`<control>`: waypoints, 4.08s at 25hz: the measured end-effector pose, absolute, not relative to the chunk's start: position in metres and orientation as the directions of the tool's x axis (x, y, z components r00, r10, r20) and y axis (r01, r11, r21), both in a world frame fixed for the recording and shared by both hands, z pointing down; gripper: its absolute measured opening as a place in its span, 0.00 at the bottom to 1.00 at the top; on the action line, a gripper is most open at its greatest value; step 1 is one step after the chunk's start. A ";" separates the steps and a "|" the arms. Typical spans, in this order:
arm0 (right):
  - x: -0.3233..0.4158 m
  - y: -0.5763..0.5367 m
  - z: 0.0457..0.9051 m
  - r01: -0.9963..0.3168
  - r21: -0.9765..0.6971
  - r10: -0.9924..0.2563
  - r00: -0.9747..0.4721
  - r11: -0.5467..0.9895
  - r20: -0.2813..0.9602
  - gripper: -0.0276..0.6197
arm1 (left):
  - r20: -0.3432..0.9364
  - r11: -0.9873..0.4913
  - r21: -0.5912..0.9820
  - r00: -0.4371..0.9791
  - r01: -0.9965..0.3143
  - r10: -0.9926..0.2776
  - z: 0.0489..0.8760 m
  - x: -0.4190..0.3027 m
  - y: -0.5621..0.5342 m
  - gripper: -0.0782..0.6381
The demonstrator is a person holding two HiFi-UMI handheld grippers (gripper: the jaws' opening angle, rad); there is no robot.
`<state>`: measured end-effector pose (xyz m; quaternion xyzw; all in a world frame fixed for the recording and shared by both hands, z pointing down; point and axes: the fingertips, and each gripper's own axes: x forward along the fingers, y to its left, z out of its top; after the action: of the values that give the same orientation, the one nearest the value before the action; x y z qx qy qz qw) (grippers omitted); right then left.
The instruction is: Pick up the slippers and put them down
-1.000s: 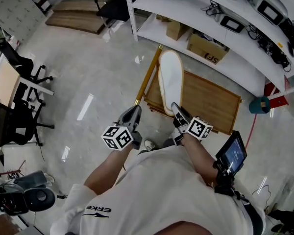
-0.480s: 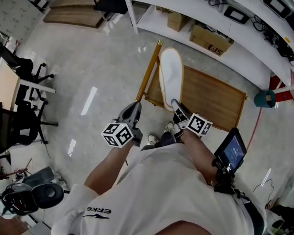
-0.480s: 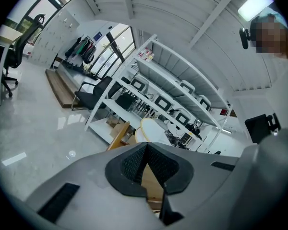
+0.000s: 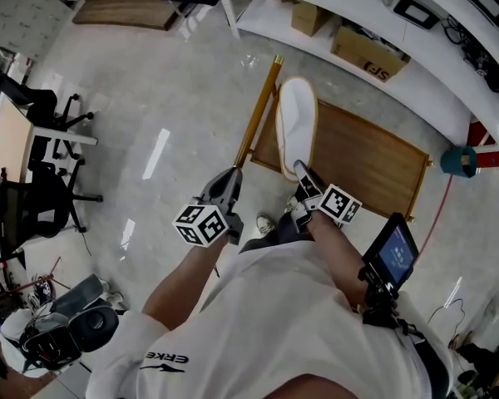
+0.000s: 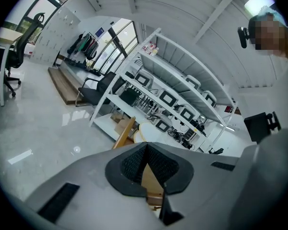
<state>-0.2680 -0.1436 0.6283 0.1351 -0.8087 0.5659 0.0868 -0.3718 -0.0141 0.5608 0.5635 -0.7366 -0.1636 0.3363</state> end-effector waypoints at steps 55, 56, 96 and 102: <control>-0.288 -0.075 0.778 -0.485 -0.872 -0.076 -0.869 -0.066 0.489 0.14 | 0.474 0.416 0.588 -0.121 -0.694 -0.872 0.619 -0.378 0.034 0.11; -0.289 -0.074 0.780 -0.484 -0.872 -0.074 -0.869 -0.072 0.489 0.14 | 0.476 0.418 0.587 -0.122 -0.693 -0.871 0.619 -0.379 0.034 0.11; -0.274 -0.074 0.780 -0.394 -0.917 -0.032 -0.918 -0.058 0.396 0.33 | 0.467 0.392 0.574 -0.105 -0.719 -0.878 0.624 -0.374 0.031 0.11; -0.253 -0.088 0.735 -0.314 -0.948 -0.016 -0.949 0.050 0.314 0.33 | 0.417 0.356 0.580 -0.108 -0.732 -0.902 0.614 -0.371 0.012 0.11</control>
<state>-0.2530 -0.0880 0.7352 0.1154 -0.7163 0.6794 0.1096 -0.3714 0.0122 0.6138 0.5556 -0.7355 -0.1147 0.3703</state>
